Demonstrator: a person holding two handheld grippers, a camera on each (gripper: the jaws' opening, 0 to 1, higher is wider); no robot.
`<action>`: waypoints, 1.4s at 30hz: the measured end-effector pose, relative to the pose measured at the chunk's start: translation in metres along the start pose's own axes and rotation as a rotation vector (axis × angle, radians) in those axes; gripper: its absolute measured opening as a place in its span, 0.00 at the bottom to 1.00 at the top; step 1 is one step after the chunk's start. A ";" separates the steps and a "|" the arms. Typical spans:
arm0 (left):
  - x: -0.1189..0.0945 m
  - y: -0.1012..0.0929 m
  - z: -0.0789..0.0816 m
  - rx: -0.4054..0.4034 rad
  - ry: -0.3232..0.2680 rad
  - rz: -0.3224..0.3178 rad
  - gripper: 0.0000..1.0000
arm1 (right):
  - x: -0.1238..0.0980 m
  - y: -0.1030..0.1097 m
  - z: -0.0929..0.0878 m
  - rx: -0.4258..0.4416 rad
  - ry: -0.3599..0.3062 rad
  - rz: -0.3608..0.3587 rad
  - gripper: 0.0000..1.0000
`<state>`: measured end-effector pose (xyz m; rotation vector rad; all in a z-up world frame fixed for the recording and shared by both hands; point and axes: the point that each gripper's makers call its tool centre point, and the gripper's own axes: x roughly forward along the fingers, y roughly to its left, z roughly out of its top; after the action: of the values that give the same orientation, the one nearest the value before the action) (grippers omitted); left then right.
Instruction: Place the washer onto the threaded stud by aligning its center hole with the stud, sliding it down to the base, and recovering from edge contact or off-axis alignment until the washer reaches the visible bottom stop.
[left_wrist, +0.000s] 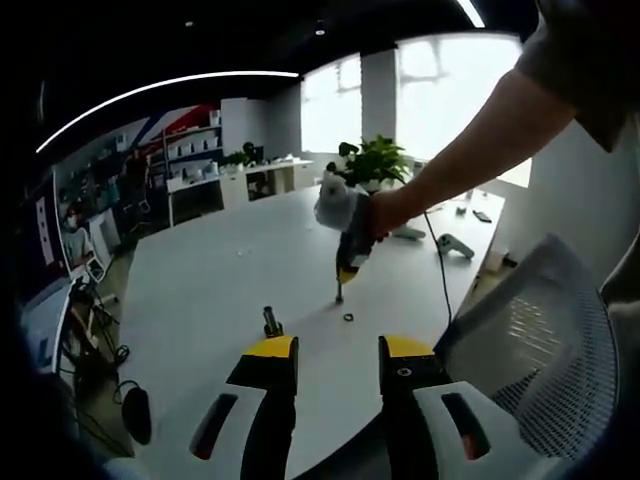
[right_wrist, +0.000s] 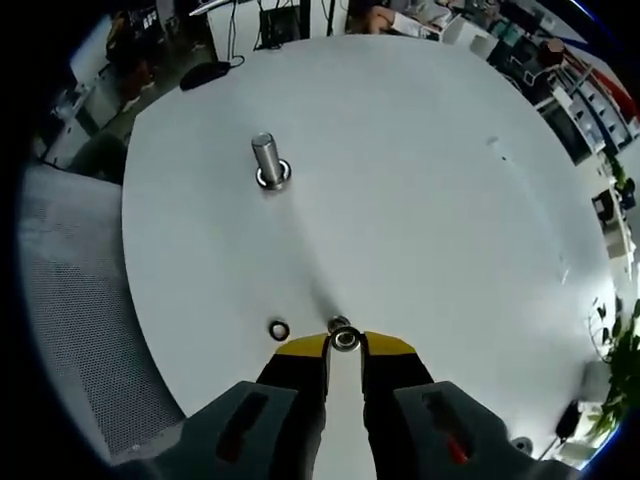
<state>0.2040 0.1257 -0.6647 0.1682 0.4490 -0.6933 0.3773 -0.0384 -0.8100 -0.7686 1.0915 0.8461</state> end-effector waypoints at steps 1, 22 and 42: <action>0.000 0.000 0.000 0.000 0.000 0.003 0.30 | 0.002 -0.003 0.000 0.000 0.002 0.002 0.14; 0.001 0.005 -0.003 0.005 0.020 0.028 0.30 | 0.034 0.001 -0.019 0.014 0.055 0.038 0.14; 0.001 0.005 -0.005 0.009 0.034 0.035 0.30 | 0.040 -0.005 -0.017 0.058 0.047 0.042 0.20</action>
<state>0.2067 0.1306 -0.6700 0.1964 0.4743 -0.6593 0.3831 -0.0476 -0.8530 -0.7222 1.1723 0.8313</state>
